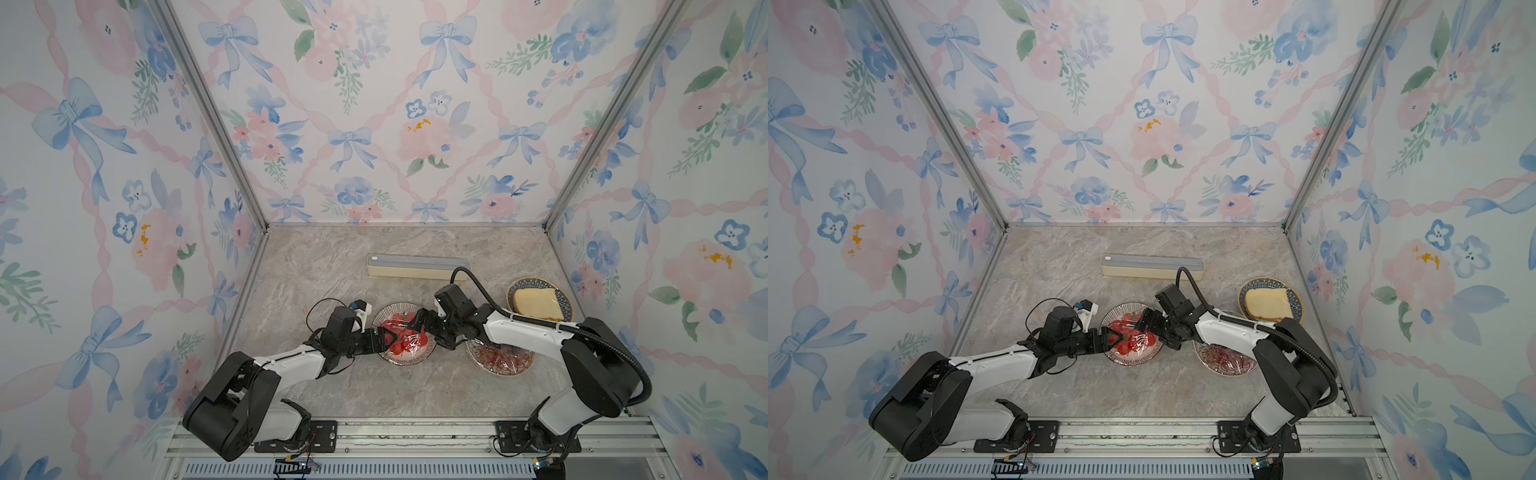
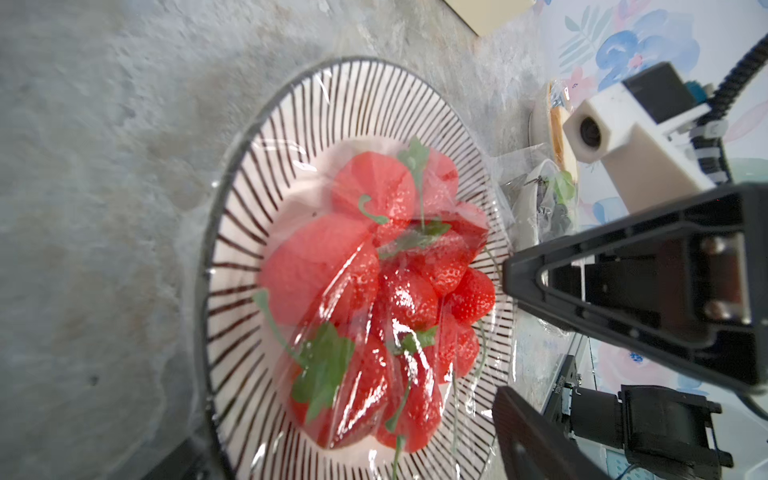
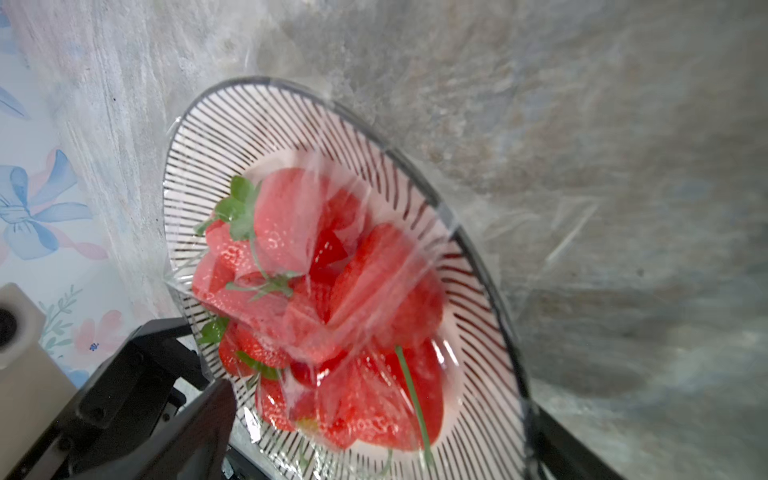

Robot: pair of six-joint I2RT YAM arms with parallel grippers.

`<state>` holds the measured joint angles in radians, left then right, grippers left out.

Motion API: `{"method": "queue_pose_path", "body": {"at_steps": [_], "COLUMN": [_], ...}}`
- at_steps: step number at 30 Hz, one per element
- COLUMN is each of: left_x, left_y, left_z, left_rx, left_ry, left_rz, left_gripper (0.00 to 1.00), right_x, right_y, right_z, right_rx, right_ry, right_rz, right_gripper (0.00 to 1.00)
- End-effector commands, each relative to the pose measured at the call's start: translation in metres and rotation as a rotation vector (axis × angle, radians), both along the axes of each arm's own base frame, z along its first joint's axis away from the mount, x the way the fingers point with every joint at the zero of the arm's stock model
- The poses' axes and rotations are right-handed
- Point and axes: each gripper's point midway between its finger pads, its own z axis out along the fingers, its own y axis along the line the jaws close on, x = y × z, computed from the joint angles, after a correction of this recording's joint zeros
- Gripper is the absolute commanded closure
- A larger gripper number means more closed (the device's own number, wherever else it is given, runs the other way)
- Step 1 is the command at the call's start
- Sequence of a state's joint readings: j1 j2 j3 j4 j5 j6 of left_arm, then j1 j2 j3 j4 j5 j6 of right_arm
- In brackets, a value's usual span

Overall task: Wrap the plate with plastic wrap
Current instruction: Cover the plate with plastic wrap.

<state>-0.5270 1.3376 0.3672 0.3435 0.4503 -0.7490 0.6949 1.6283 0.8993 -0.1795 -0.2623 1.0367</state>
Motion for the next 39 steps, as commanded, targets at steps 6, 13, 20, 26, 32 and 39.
{"method": "queue_pose_path", "body": {"at_steps": [6,13,20,26,32,39], "left_x": [-0.001,0.007,0.017,0.017,0.019,0.008], "left_y": [-0.026,0.003,0.041,0.028,0.02,-0.001], "left_z": [0.012,0.003,0.011,0.015,0.014,0.014], "left_rx": [-0.06,0.01,0.026,-0.028,-0.07,-0.106], "left_ry": [-0.023,-0.05,-0.065,-0.044,-0.031,-0.016], "left_rz": [-0.045,0.087,0.177,0.111,0.096,0.033], "left_gripper": [0.1,0.1,0.08,0.09,0.09,0.1], "right_x": [0.061,0.049,-0.002,-0.027,-0.039,-0.028], "right_y": [0.008,-0.033,-0.048,-0.016,0.014,0.035], "right_z": [0.015,0.014,0.014,0.012,0.005,0.008], "right_rx": [0.075,-0.091,-0.049,0.045,0.113,0.172], "right_ry": [-0.095,-0.085,-0.011,-0.01,-0.013,-0.044], "right_rz": [0.008,-0.034,-0.128,-0.146,-0.165,-0.194], "right_gripper": [0.03,0.03,0.03,0.03,0.03,0.03]}}
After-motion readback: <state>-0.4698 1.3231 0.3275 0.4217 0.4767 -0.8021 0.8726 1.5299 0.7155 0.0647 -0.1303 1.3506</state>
